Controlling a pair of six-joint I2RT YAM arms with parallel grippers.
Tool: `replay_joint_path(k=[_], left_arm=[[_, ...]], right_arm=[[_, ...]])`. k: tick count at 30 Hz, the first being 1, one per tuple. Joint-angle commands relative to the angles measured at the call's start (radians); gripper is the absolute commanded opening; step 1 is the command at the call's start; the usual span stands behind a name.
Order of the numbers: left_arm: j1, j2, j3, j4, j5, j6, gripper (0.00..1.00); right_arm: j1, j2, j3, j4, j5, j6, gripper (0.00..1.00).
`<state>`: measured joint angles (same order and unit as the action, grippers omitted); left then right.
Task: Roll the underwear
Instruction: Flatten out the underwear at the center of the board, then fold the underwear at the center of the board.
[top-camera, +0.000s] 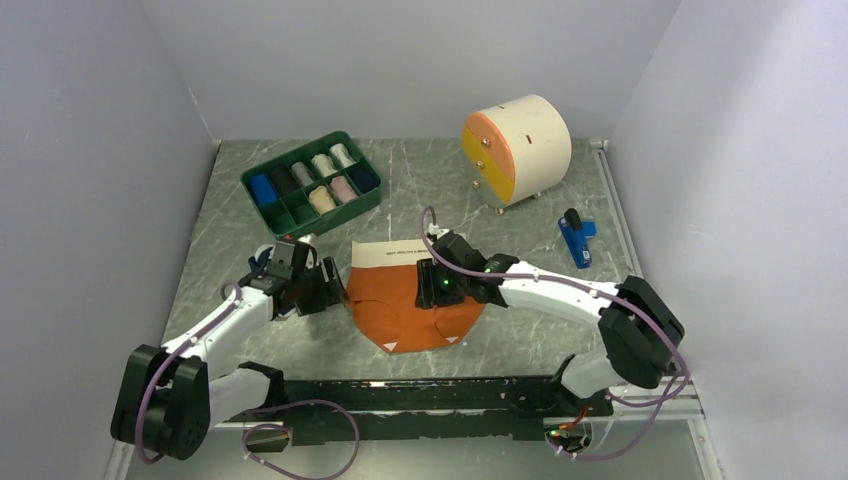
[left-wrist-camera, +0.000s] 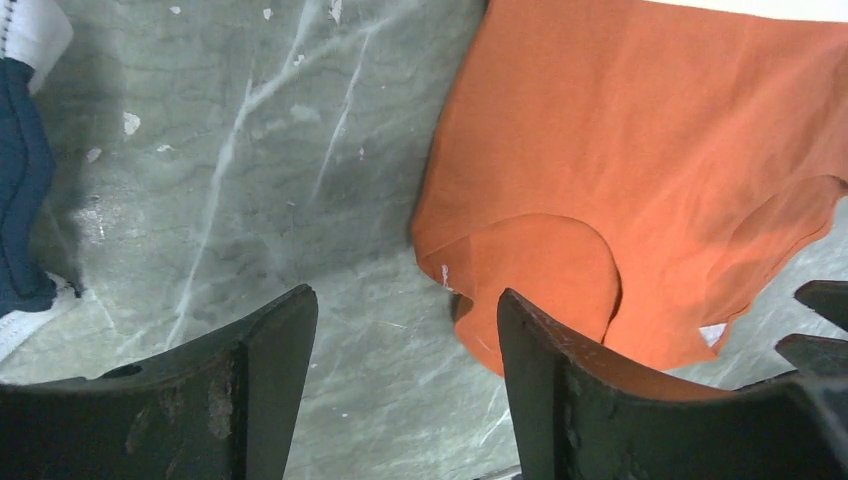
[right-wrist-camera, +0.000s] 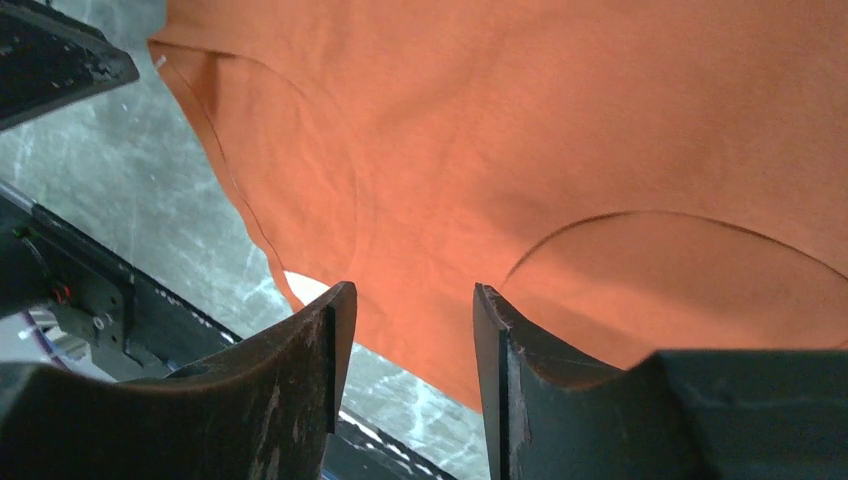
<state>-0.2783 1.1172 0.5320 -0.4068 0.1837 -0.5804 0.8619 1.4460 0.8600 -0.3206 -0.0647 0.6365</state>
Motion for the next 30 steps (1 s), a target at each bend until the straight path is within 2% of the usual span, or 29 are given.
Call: replay_joint_path(k=[1, 4, 9, 17, 23, 30], left_arm=[[-0.002, 0.006, -0.006, 0.095, 0.021, -0.097, 0.69], [-0.002, 0.03, -0.022, 0.115, 0.002, -0.124, 0.66], [-0.001, 0.066, -0.066, 0.192, 0.024, -0.18, 0.55], [-0.001, 0.073, -0.124, 0.261, 0.015, -0.21, 0.47], [-0.001, 0.103, -0.151, 0.304, 0.03, -0.227, 0.31], [-0.001, 0.092, -0.174, 0.345, 0.039, -0.243, 0.18]], right_arm=[[0.015, 0.055, 0.087, 0.051, 0.062, 0.046, 0.5], [0.016, 0.11, 0.15, 0.06, 0.08, 0.042, 0.49], [0.017, 0.212, 0.256, 0.061, 0.077, 0.041, 0.47], [0.019, 0.37, 0.444, 0.035, 0.09, 0.043, 0.45], [0.025, 0.492, 0.584, 0.014, 0.076, 0.034, 0.43], [0.047, 0.631, 0.773, -0.043, 0.125, 0.018, 0.42]])
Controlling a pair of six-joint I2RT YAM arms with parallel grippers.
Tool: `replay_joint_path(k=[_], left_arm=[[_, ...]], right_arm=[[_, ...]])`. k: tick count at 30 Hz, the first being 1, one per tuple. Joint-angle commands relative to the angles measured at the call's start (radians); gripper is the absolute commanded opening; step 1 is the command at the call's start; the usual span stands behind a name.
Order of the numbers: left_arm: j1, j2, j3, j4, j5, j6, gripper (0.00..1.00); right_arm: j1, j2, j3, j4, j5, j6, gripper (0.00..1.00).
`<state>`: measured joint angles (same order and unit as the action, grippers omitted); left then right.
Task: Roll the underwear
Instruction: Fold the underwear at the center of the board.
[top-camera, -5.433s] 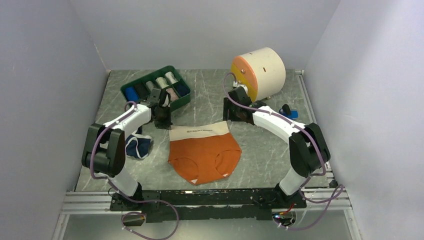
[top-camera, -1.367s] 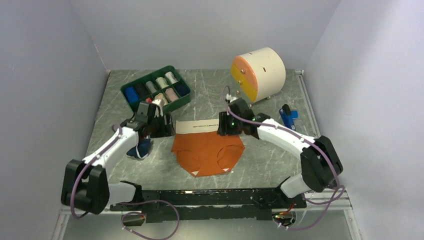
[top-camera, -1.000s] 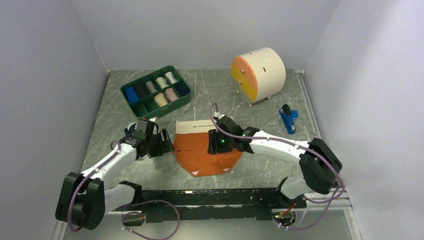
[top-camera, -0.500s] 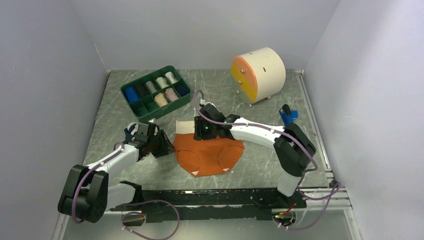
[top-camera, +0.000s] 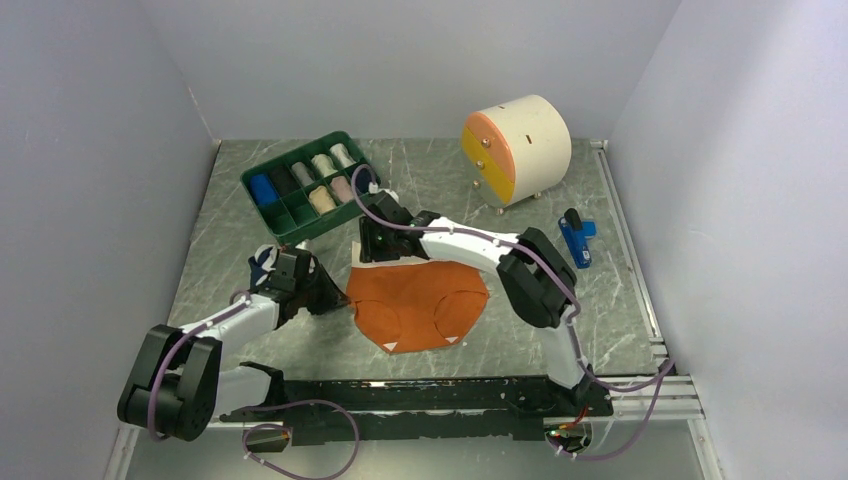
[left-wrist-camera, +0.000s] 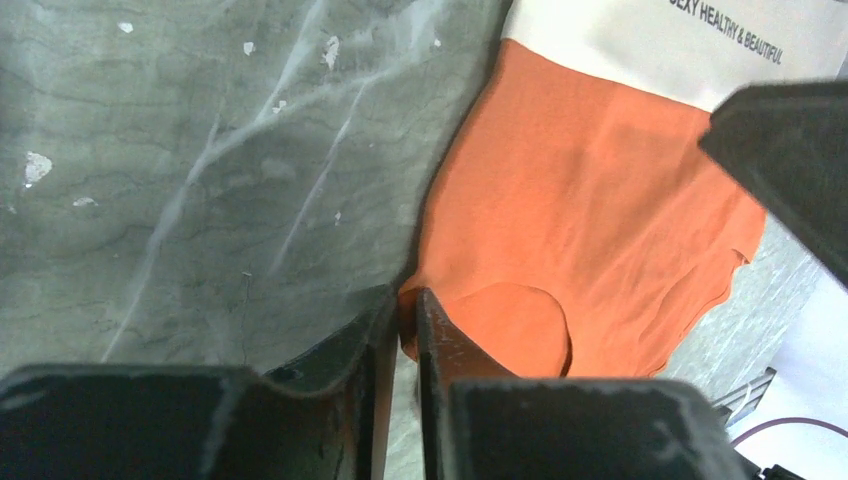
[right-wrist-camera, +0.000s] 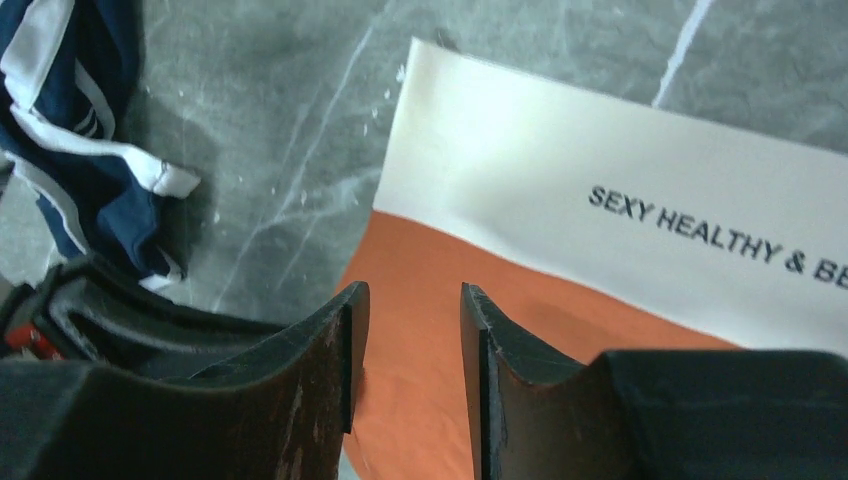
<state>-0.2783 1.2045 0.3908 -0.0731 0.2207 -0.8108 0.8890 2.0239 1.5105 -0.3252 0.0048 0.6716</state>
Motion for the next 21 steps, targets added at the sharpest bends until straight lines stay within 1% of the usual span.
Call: replay_joint_path(k=[1, 5, 8, 12, 14, 21], left_arm=[[0.0, 0.003, -0.035, 0.019, 0.005, -0.015, 0.16], [-0.001, 0.01, -0.029, 0.019, 0.007, -0.008, 0.06], [-0.001, 0.016, -0.018, 0.008, 0.002, 0.0, 0.05], [-0.001, 0.012, -0.008, 0.003, 0.004, 0.01, 0.05], [-0.001, 0.012, 0.001, -0.009, 0.0, 0.018, 0.05], [-0.001, 0.016, 0.024, -0.03, -0.007, 0.041, 0.05]], right_arm=[[0.025, 0.077, 0.158, -0.053, 0.073, -0.022, 0.42], [0.044, 0.194, 0.318, -0.136, 0.16, -0.042, 0.42], [0.058, 0.293, 0.463, -0.212, 0.233, -0.063, 0.41], [0.075, 0.374, 0.586, -0.269, 0.306, -0.1, 0.4], [0.079, 0.398, 0.62, -0.283, 0.326, -0.118, 0.4], [0.088, 0.437, 0.656, -0.277, 0.346, -0.165, 0.39]])
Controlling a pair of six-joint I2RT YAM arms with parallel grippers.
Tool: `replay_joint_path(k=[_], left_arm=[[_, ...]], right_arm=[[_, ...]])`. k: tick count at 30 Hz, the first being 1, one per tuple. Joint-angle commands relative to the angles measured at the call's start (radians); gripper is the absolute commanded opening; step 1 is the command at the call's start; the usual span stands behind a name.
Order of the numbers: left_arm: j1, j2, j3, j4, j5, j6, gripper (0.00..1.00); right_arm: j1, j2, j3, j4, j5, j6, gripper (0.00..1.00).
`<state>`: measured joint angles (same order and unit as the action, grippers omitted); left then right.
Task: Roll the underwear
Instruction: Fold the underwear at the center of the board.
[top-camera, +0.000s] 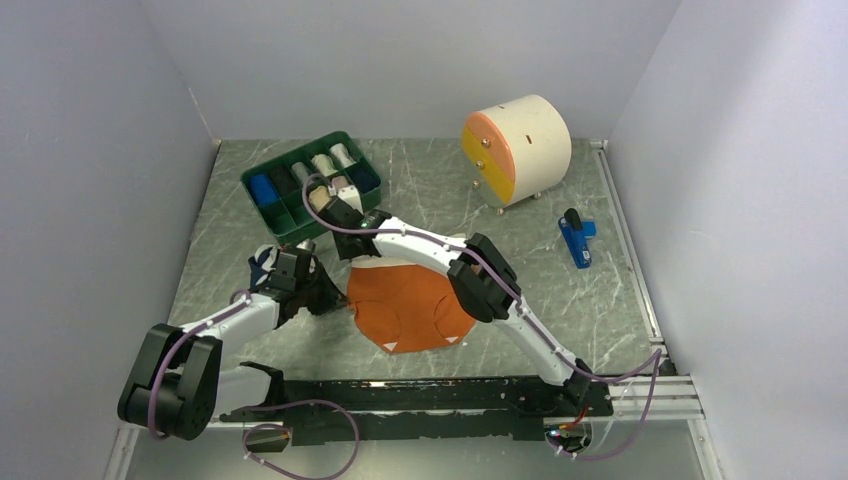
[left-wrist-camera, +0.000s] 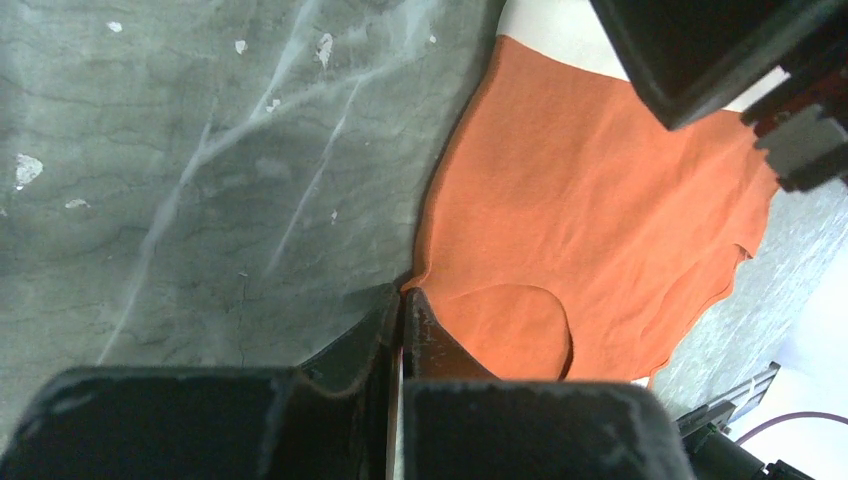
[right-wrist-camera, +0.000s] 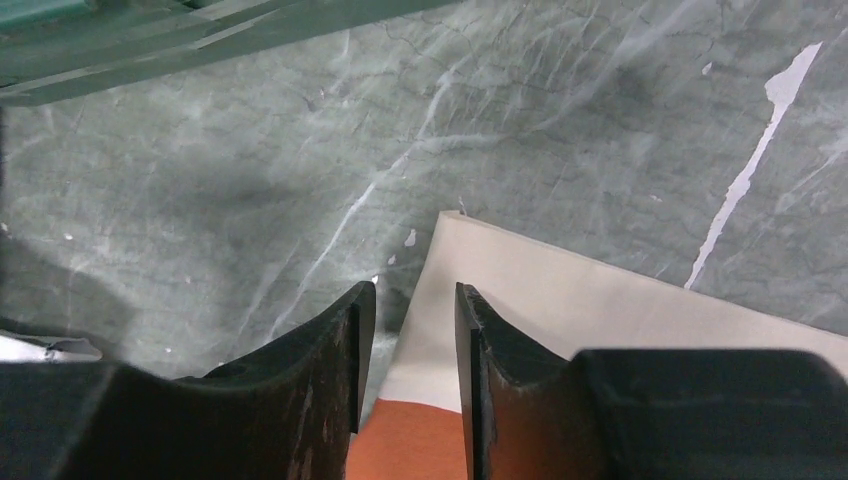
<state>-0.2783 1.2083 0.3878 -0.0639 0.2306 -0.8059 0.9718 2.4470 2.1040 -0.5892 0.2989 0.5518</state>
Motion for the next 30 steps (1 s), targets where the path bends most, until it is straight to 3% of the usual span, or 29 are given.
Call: replay_joint_path(k=[1, 7, 15, 19, 25, 30], left_arm=[[-0.001, 0.014, 0.028, -0.04, -0.018, 0.037, 0.05], [-0.001, 0.033, 0.038, -0.036, -0.013, 0.042, 0.05], [-0.001, 0.034, 0.064, -0.054, -0.02, 0.053, 0.05], [-0.001, 0.025, 0.085, -0.071, -0.018, 0.058, 0.05], [-0.001, -0.01, 0.15, -0.13, 0.013, 0.092, 0.05], [-0.005, -0.051, 0.184, -0.121, 0.112, 0.087, 0.05]], right_arm=[[0.006, 0.025, 0.077, -0.021, 0.057, -0.05, 0.38], [0.013, 0.106, 0.159, -0.078, 0.108, -0.066, 0.34], [0.019, 0.108, 0.18, -0.088, 0.139, -0.08, 0.09], [0.016, 0.087, 0.206, -0.104, 0.137, -0.076, 0.05], [-0.043, -0.009, 0.147, -0.066, -0.02, -0.045, 0.0], [-0.119, -0.143, -0.055, 0.068, -0.237, 0.001, 0.0]])
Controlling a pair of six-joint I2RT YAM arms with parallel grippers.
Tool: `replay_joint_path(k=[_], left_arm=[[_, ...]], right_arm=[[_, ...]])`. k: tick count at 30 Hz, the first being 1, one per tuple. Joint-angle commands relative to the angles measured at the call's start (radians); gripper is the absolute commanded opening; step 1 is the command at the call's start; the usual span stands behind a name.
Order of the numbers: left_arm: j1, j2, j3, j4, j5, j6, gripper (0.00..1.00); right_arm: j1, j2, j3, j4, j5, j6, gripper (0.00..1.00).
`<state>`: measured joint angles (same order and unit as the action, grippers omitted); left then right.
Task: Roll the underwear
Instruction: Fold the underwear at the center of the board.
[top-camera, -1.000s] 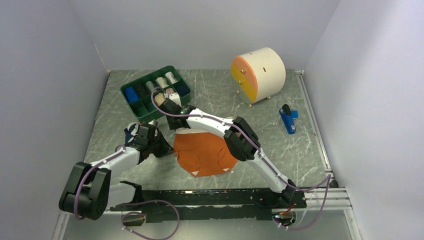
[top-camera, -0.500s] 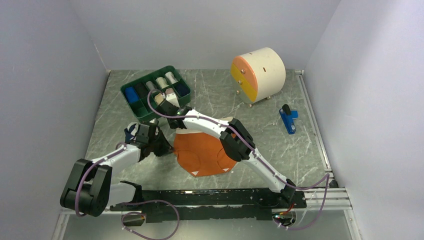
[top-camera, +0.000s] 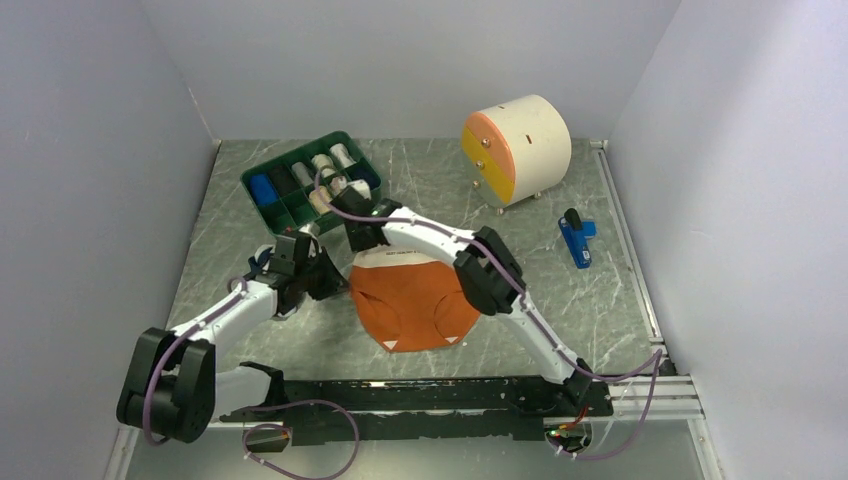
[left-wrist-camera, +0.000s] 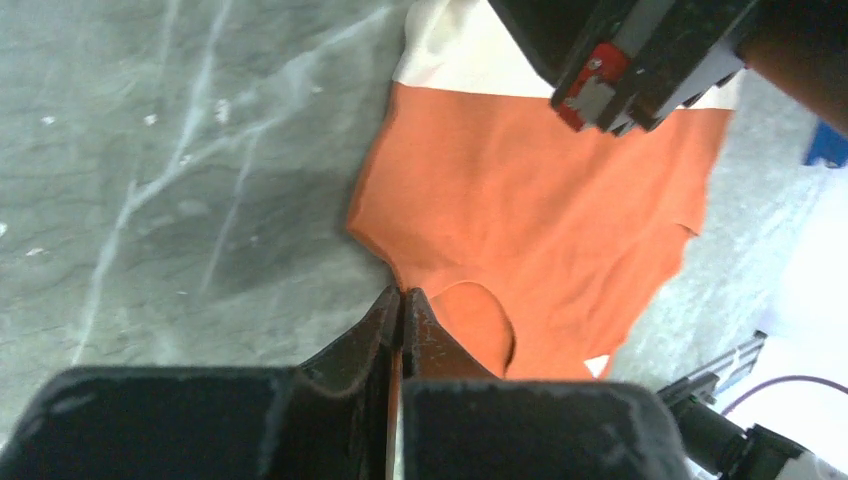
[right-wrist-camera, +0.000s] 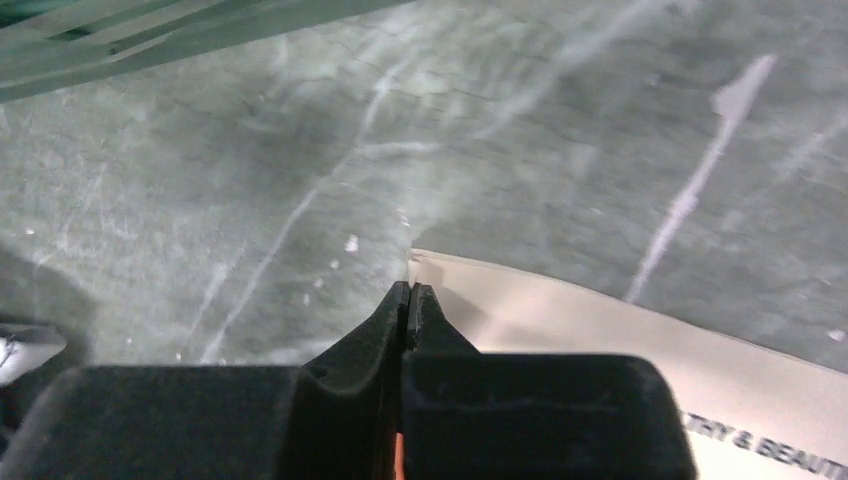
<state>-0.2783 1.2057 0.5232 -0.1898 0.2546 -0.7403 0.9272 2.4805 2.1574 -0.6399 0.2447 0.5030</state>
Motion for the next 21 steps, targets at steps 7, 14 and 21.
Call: replay_joint_path(k=[7, 14, 21], left_arm=[[-0.128, -0.031, 0.155, -0.034, 0.072, 0.008, 0.05], [-0.323, 0.062, 0.268, -0.034, -0.008, -0.088, 0.05], [-0.514, 0.233, 0.419, -0.036, -0.091, -0.171, 0.05]], right_arm=[[-0.163, -0.366, -0.388, 0.256, -0.308, 0.064, 0.0], [-0.3, -0.509, -0.623, 0.375, -0.489, 0.043, 0.0], [-0.4, -0.567, -0.74, 0.39, -0.593, -0.056, 0.0]])
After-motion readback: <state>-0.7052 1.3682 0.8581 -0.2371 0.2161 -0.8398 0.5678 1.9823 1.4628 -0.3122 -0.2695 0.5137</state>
